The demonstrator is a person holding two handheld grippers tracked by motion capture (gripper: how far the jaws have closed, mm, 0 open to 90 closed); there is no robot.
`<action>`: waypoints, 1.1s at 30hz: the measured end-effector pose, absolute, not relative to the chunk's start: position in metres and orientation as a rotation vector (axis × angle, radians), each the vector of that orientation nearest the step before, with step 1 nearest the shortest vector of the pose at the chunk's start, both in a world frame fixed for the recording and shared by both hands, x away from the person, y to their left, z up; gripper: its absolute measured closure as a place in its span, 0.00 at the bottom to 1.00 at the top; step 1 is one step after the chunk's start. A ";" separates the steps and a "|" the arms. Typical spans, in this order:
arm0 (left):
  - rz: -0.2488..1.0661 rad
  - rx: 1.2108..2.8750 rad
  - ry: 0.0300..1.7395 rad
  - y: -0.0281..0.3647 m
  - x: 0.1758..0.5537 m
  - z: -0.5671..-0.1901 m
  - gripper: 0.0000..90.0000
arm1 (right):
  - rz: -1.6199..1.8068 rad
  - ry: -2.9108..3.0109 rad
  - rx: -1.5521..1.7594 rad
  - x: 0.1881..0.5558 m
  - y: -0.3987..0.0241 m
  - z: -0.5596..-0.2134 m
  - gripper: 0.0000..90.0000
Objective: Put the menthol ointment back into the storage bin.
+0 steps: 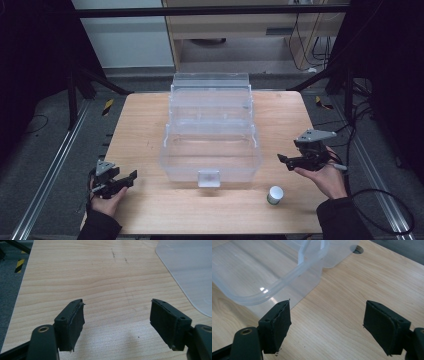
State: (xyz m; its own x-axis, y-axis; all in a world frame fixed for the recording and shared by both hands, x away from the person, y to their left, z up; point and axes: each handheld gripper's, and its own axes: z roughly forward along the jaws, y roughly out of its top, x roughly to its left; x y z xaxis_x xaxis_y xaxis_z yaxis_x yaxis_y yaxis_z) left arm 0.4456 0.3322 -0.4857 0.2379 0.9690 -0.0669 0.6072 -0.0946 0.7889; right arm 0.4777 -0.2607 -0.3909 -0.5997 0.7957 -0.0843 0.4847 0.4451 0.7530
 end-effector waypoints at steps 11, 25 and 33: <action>0.635 1.814 1.445 0.330 0.446 -0.486 0.30 | 0.905 2.363 0.990 0.483 -0.252 -0.370 0.23; 0.643 1.819 1.445 0.330 0.447 -0.486 0.29 | 0.769 2.548 0.830 0.482 -0.231 -0.354 0.21; 0.641 1.818 1.448 0.330 0.447 -0.487 0.29 | 0.668 2.674 0.707 0.479 -0.220 -0.358 0.20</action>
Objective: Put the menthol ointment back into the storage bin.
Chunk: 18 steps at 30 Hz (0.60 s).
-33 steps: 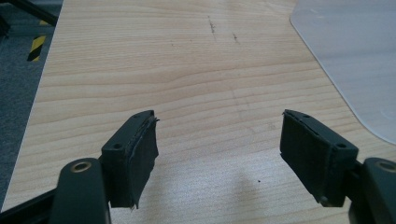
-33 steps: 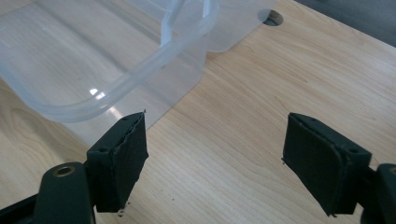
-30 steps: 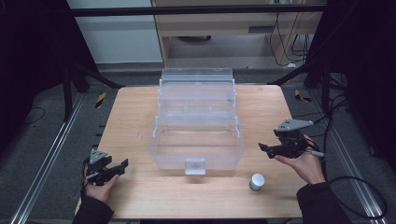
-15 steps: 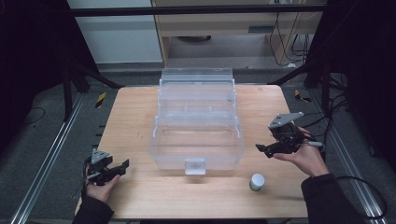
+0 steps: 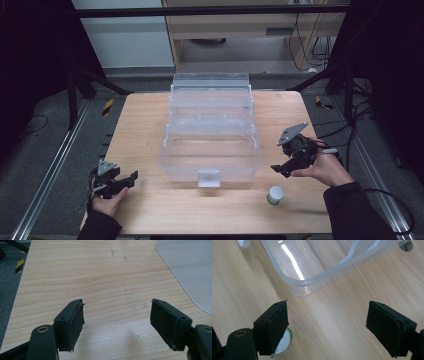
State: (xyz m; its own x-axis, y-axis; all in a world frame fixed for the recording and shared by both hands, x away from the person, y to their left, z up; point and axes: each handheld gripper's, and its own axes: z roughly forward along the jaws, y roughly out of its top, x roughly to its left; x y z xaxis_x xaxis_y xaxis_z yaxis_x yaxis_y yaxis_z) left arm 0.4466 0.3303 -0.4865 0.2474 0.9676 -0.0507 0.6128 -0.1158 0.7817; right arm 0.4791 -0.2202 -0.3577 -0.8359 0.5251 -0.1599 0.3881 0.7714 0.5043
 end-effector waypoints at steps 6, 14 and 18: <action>0.637 1.822 1.449 0.330 0.447 -0.487 0.29 | 0.637 2.742 0.617 0.474 -0.214 -0.358 0.20; 0.633 1.825 1.450 0.330 0.447 -0.487 0.29 | 0.559 2.821 0.540 0.470 -0.208 -0.359 0.21; 0.633 1.825 1.449 0.330 0.447 -0.487 0.29 | 0.518 2.853 0.492 0.468 -0.206 -0.362 0.22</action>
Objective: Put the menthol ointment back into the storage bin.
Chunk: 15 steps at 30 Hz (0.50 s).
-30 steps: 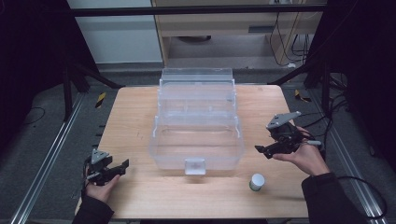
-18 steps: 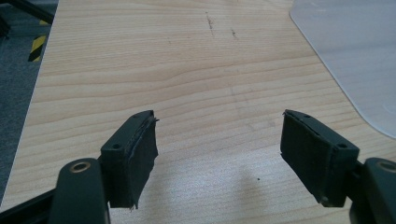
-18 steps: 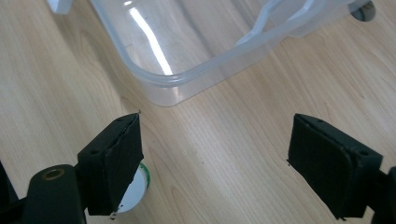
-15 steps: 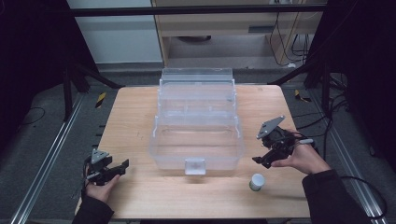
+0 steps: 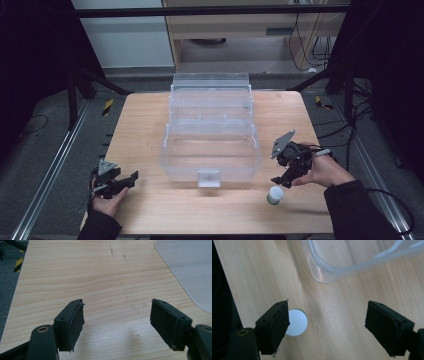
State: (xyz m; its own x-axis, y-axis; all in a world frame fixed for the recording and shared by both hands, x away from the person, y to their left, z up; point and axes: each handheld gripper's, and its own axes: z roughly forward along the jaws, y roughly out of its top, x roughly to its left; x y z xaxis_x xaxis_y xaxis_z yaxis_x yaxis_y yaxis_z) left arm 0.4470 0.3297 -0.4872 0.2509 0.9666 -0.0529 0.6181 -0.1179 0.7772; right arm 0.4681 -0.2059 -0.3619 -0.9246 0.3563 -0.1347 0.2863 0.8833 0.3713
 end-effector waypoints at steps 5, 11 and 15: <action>0.631 1.827 1.448 0.330 0.447 -0.487 0.29 | 0.468 2.885 0.430 0.466 -0.204 -0.366 0.24; 0.630 1.827 1.446 0.330 0.447 -0.487 0.29 | 0.417 2.919 0.375 0.464 -0.201 -0.369 0.26; 0.630 1.827 1.446 0.330 0.447 -0.487 0.29 | 0.390 2.954 0.310 0.462 -0.199 -0.375 0.27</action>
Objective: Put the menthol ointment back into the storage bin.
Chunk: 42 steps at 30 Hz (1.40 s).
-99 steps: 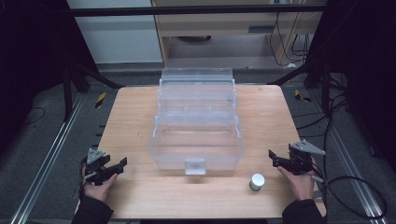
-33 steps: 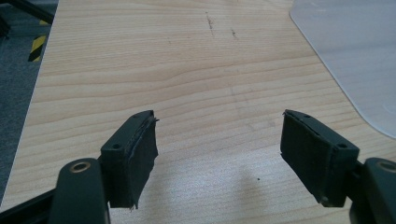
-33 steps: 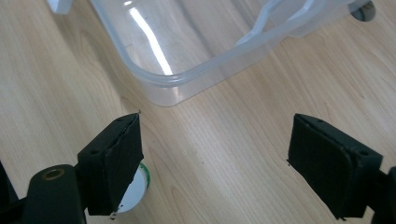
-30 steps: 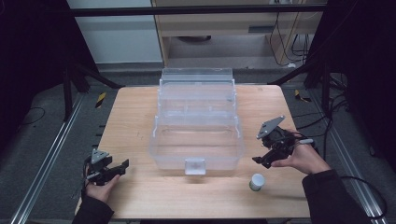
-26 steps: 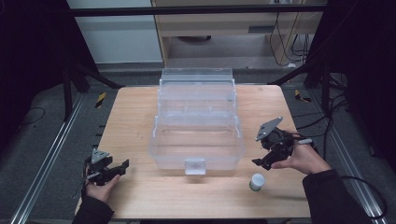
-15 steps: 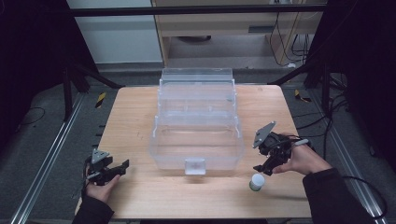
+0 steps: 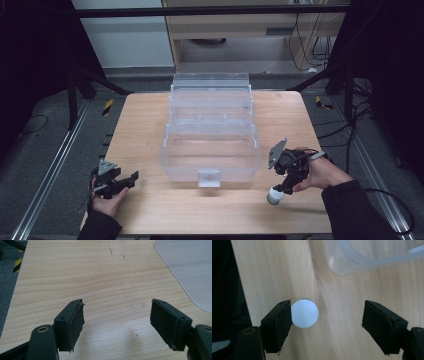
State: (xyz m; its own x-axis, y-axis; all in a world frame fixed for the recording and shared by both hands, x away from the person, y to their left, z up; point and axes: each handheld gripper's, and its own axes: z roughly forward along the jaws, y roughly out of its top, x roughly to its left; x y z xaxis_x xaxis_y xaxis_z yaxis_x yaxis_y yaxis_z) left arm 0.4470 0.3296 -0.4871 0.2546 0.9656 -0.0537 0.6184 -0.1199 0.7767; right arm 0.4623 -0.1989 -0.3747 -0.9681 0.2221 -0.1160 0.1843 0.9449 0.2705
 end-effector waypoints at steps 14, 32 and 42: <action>0.631 1.828 1.443 0.329 0.447 -0.487 0.29 | 0.319 3.026 0.214 0.454 -0.200 -0.395 0.34; 0.632 1.828 1.443 0.329 0.447 -0.487 0.29 | 0.249 3.053 0.148 0.449 -0.196 -0.417 0.39; 0.634 1.829 1.443 0.330 0.447 -0.487 0.30 | 0.222 3.056 0.112 0.449 -0.193 -0.428 0.44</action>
State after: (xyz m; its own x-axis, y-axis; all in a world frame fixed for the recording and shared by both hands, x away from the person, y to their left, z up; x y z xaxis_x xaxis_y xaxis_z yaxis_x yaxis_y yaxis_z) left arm 0.4471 0.3295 -0.4871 0.2558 0.9654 -0.0499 0.6167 -0.1232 0.7775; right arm 0.4489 -0.1930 -0.4277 -0.9945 0.0779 -0.0700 0.0670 0.9869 0.1470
